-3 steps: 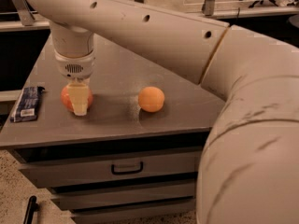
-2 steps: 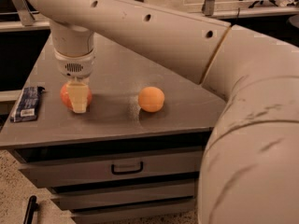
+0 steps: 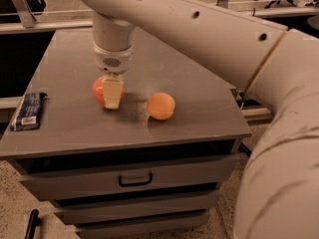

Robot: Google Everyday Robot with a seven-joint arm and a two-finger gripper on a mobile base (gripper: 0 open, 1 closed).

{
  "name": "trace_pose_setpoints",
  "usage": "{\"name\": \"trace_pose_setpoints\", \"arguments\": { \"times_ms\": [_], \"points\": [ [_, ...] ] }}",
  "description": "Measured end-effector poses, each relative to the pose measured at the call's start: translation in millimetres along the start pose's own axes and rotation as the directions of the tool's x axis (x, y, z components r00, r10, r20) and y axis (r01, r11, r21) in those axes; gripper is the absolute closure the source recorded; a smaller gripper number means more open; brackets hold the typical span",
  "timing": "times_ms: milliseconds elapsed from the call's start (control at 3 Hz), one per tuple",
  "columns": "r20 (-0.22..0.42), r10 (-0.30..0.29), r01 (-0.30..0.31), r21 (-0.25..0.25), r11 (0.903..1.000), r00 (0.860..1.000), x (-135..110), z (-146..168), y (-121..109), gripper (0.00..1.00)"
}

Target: Move apple near orange

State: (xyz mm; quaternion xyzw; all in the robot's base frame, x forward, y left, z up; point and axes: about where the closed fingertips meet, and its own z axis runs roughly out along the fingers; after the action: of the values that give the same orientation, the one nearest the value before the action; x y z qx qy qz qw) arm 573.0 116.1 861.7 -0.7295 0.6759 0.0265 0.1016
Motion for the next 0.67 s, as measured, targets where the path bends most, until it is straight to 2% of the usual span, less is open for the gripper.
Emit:
{"name": "trace_pose_setpoints", "arguments": {
  "times_ms": [333,667],
  "points": [
    [0.017,0.015,-0.015,0.0,0.9999,1.0,36.1,-3.2,-7.5,1.0],
    [-0.001,0.001,-0.001,0.012,0.9999,1.0,54.8,-8.5,-10.5,0.84]
  ]
}}
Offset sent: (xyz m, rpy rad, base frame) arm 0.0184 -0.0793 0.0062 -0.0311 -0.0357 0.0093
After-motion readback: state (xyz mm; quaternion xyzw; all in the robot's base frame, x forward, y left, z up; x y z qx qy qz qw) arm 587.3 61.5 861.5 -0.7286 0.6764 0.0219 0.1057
